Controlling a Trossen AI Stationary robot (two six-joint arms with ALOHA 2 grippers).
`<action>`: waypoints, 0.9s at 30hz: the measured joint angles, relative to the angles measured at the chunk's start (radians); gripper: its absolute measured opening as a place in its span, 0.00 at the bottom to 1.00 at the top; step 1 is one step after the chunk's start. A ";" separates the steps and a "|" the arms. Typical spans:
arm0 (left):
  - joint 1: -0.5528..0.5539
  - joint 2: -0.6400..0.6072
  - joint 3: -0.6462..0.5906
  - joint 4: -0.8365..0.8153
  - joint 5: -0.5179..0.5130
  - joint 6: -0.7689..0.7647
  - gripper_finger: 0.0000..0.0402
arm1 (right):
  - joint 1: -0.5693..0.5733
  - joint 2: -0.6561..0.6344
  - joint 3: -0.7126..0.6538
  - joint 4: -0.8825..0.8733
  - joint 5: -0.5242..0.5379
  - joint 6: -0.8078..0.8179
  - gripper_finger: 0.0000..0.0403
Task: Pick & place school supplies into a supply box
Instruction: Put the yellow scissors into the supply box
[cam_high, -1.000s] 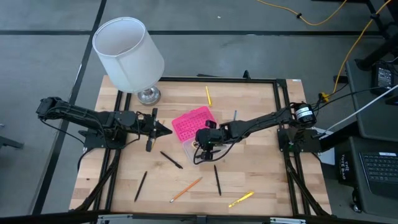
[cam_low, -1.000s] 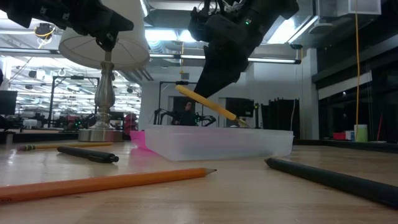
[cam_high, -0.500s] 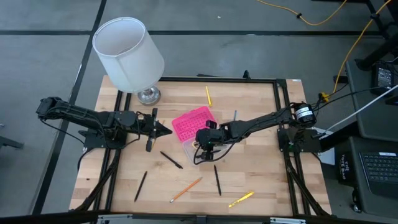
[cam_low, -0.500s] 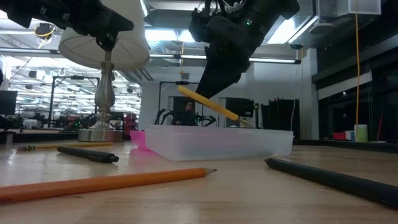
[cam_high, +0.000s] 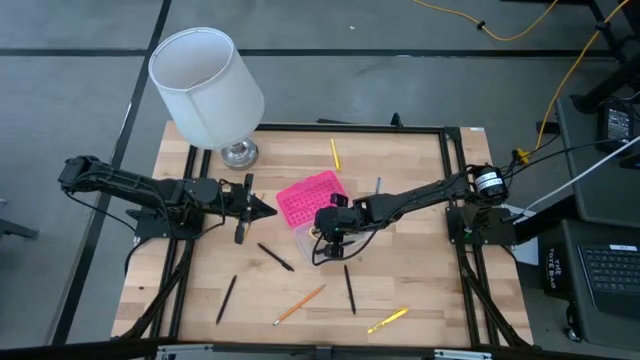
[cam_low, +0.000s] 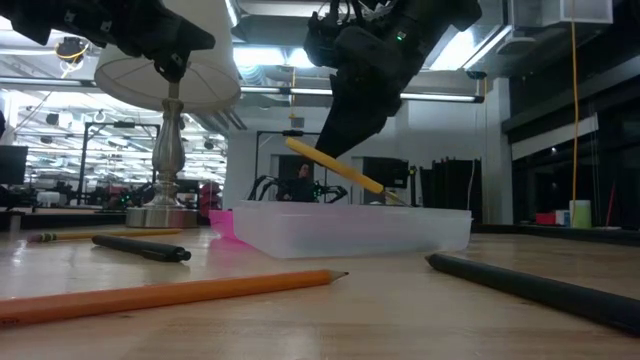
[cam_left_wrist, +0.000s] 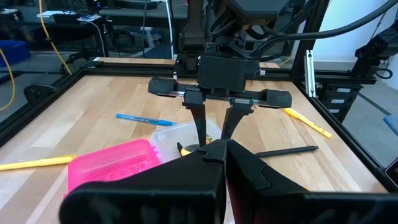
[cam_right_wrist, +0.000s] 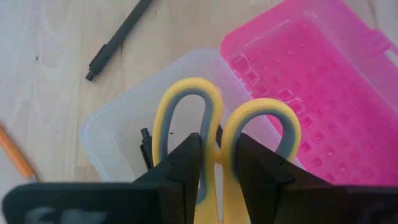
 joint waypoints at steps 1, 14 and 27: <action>0.000 0.000 0.000 0.000 0.000 0.000 0.01 | 0.000 0.000 0.000 0.000 -0.001 0.000 0.25; 0.000 0.000 0.000 0.000 0.000 -0.007 0.01 | 0.000 0.000 0.000 0.000 -0.005 -0.023 0.25; 0.000 0.000 0.000 0.000 0.000 -0.053 0.01 | 0.000 0.000 0.000 0.011 -0.005 -0.049 0.24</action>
